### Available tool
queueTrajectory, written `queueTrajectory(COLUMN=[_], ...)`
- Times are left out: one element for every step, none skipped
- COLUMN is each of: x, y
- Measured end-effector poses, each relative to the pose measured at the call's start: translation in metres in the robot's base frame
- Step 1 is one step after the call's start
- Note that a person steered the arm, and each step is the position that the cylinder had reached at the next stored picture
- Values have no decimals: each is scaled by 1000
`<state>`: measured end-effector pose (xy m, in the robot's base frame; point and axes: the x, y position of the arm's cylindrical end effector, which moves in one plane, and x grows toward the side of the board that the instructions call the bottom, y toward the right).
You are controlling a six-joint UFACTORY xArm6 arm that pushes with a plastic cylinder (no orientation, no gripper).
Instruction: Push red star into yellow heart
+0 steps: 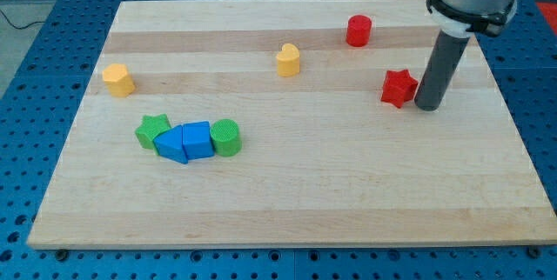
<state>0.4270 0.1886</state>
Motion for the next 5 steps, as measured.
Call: queueTrajectory(x=[-31,-40,-41,-18,-13], y=[-46,-98,-117,-103,-141])
